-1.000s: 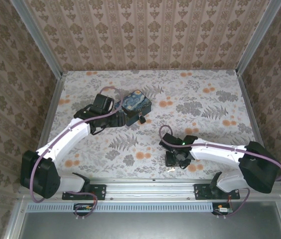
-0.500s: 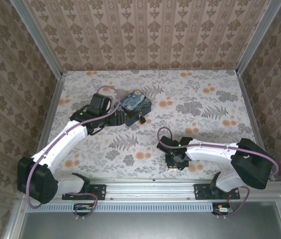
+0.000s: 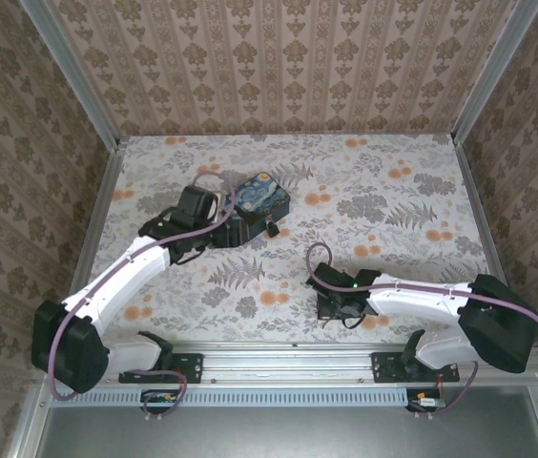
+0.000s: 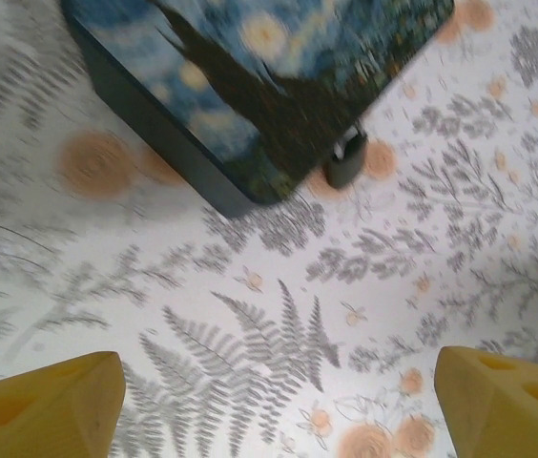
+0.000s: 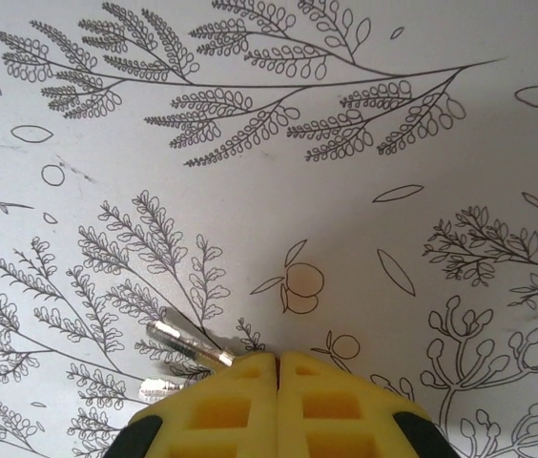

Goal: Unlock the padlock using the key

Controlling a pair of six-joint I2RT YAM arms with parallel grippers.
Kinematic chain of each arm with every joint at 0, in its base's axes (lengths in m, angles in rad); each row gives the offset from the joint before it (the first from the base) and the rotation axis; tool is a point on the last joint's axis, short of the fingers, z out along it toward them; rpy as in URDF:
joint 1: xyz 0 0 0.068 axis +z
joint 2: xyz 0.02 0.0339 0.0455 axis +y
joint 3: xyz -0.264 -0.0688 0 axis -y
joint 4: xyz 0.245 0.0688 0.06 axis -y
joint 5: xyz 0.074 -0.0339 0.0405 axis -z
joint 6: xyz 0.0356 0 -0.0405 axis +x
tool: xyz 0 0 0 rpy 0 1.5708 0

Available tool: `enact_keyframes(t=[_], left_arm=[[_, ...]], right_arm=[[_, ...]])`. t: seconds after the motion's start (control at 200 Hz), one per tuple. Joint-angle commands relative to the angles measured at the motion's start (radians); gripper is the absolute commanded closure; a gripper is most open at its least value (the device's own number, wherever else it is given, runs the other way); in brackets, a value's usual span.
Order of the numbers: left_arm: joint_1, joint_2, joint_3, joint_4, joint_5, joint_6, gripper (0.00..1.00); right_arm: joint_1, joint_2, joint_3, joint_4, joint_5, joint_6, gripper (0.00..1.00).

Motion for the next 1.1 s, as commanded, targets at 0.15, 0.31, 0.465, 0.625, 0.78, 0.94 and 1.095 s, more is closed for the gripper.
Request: enact_keyframes(t=[0.15,0.31,0.465,0.625,0.78,0.94,1.095], left_arm=[[-0.142,0.085,-0.144,0.268,0.350,-0.221,0.23],[-0.224,0.150,-0.164,0.391,0.409,-0.237,0.37],[-0.270,0.182,-0.168,0.503,0.493,-0.144,0.46],[-0.273,0.229,-0.199,0.642,0.572,-0.198,0.52],[-0.245,0.303,-0.266,0.891,0.598,-0.503,0.46],[-0.221,0.311,-0.336,1.119,0.532,-0.942,0.35],[-0.231,0.339,-0.367,1.221,0.486,-1.227,0.30]], right_arm=[[-0.021,-0.122,-0.041,0.065,0.013,-0.028,1.00],[-0.044,-0.171,-0.052,0.057,0.000,-0.026,1.00],[-0.070,-0.235,-0.049,0.055,-0.036,-0.010,1.00],[-0.114,-0.292,-0.046,0.078,-0.102,0.007,1.00],[-0.145,-0.345,-0.044,0.122,-0.159,0.044,1.00],[-0.151,-0.355,-0.032,0.211,-0.182,0.078,1.00],[-0.149,-0.307,-0.022,0.370,-0.222,0.074,1.00]])
